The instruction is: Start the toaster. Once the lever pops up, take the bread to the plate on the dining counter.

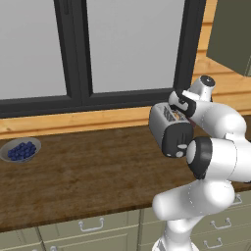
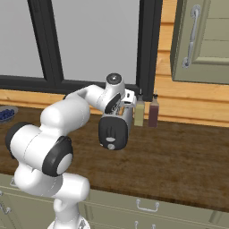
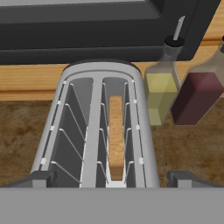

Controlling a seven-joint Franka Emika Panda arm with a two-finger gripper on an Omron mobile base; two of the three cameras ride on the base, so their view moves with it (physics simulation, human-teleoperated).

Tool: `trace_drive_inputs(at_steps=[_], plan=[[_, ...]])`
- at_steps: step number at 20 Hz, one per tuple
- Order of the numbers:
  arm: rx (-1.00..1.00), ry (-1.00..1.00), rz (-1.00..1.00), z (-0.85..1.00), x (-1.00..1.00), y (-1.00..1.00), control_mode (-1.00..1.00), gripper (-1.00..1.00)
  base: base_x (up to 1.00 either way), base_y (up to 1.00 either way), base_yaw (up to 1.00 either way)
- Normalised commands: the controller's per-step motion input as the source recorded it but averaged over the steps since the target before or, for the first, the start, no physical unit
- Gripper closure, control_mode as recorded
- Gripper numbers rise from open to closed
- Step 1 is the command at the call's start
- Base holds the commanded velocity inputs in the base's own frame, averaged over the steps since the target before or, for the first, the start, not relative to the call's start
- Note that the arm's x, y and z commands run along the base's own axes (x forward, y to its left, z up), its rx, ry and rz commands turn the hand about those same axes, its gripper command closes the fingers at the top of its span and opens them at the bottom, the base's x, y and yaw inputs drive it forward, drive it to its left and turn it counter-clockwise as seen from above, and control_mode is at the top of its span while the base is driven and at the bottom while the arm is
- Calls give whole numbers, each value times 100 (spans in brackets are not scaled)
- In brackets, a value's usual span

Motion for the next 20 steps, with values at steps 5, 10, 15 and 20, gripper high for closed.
trace_drive_inputs(at_steps=[5,10,15,20], plan=[[0,0,0,0,0,0,-100,-100,0,0,0],[0,0,0,0,0,0,-100,-100,0,0,0],[0,0,0,0,0,0,-100,-100,0,0,0],[0,0,0,0,0,0,-100,-100,0,0,0]])
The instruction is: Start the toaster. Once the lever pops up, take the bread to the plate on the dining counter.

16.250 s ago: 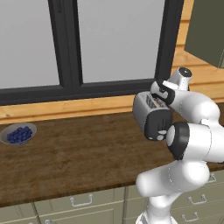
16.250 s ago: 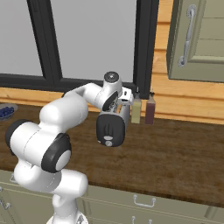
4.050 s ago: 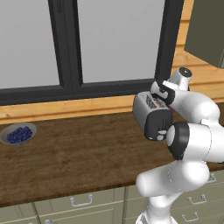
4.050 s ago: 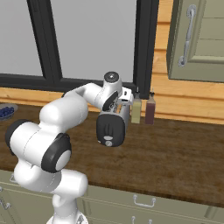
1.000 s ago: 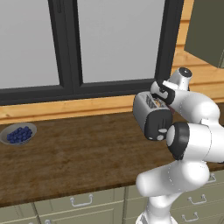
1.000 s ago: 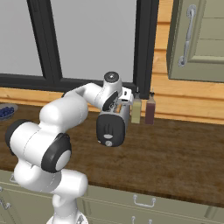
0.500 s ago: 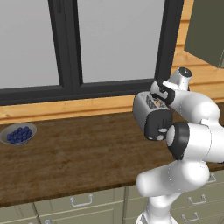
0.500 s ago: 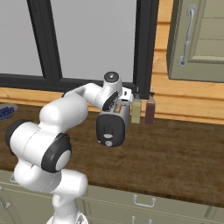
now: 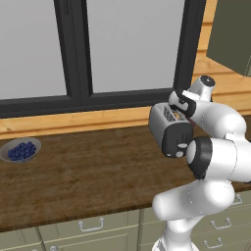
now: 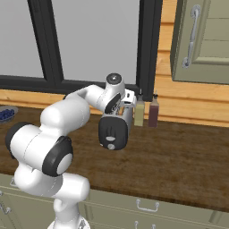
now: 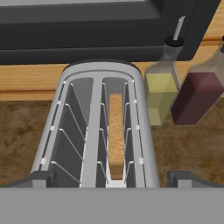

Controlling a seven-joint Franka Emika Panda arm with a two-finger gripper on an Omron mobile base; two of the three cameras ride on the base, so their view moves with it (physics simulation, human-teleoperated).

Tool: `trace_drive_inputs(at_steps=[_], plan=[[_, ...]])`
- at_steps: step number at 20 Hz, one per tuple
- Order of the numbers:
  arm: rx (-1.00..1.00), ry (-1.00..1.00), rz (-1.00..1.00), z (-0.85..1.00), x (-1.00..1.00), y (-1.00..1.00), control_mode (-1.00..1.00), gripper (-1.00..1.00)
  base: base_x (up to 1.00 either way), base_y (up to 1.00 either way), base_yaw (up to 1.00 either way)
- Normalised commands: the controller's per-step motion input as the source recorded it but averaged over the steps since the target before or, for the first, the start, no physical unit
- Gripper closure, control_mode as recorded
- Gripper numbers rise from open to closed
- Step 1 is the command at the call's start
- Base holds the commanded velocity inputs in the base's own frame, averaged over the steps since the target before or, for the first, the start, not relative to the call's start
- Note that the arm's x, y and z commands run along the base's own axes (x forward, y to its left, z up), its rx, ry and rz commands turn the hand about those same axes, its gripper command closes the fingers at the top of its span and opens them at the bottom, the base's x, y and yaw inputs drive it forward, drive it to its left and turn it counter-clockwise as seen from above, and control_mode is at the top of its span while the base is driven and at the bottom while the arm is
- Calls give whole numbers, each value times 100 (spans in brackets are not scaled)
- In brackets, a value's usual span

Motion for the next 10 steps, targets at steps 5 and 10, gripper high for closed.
trace_drive_inputs(at_steps=[5,10], plan=[[0,0,0,0,0,0,-100,-100,0,0,0],[0,0,0,0,0,0,-100,-100,0,0,0]])
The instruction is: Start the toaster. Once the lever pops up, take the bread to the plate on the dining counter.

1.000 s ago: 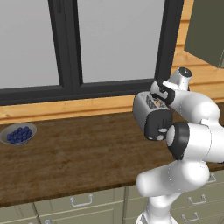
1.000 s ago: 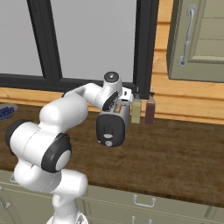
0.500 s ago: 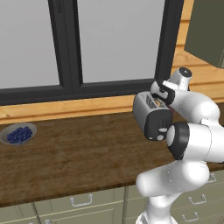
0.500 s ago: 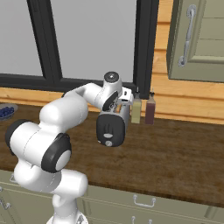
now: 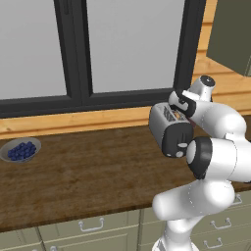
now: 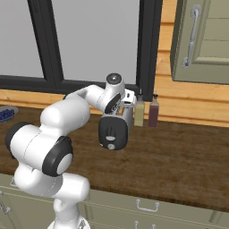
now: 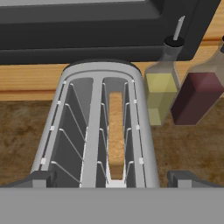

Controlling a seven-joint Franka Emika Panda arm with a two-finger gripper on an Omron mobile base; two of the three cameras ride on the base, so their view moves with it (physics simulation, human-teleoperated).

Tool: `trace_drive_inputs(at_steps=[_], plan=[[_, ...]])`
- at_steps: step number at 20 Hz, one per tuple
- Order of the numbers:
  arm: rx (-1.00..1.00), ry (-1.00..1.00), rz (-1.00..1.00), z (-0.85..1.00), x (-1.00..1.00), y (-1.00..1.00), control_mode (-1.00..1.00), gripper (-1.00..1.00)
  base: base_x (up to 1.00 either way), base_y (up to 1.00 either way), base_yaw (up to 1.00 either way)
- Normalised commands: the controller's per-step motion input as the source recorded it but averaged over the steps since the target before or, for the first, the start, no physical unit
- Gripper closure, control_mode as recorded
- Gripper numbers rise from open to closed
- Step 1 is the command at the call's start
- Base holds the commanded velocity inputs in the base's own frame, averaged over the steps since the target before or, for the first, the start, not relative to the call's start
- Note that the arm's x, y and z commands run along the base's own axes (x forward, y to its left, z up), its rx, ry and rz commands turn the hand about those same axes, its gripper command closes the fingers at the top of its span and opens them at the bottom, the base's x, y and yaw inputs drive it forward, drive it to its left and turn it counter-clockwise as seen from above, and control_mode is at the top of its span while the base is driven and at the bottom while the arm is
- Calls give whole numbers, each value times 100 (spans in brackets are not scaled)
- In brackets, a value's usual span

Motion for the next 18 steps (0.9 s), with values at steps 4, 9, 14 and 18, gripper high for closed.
trace_drive_inputs(at_steps=[4,9,14,18], plan=[[0,0,0,0,0,0,-100,-100,0,0,0],[0,0,0,0,0,0,-100,-100,0,0,0],[0,0,0,0,0,0,-100,-100,0,0,0],[0,0,0,0,0,0,-100,-100,0,0,0]])
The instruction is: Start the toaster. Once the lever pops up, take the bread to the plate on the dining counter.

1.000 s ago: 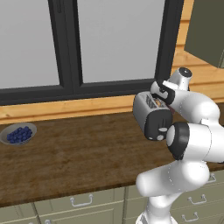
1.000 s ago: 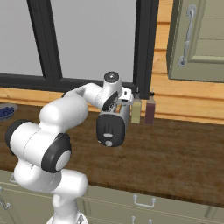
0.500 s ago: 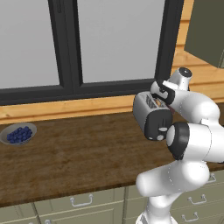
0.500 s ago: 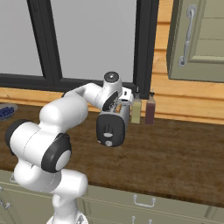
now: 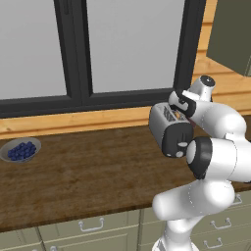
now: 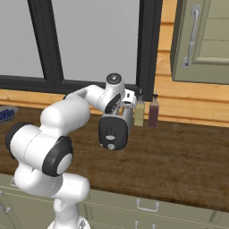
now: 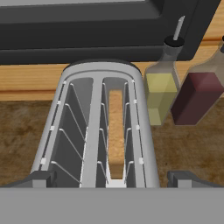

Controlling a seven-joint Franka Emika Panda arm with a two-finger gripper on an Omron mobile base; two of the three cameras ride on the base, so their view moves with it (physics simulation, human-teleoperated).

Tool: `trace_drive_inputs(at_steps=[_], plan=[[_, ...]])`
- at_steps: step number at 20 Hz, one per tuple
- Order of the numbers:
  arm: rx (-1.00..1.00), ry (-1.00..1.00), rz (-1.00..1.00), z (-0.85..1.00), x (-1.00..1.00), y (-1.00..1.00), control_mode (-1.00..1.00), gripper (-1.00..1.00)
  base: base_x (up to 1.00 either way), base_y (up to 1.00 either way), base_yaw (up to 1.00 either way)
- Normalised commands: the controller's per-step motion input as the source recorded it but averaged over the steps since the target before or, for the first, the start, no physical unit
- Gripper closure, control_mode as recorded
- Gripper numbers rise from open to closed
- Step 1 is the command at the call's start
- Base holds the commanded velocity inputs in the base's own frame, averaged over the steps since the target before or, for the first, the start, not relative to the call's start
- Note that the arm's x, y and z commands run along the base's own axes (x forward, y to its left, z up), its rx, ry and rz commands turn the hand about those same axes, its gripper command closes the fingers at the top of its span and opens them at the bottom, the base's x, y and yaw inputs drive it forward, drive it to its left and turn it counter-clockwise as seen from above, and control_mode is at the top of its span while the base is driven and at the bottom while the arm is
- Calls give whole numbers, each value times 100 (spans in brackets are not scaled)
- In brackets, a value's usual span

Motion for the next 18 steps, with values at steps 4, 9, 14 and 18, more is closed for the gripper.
trace_drive_inputs(at_steps=[4,9,14,18], plan=[[0,0,0,0,0,0,-100,-100,0,0,0],[0,0,0,0,0,0,-100,-100,0,0,0],[0,0,0,0,0,0,-100,-100,0,0,0],[0,0,0,0,0,0,-100,-100,0,0,0]])
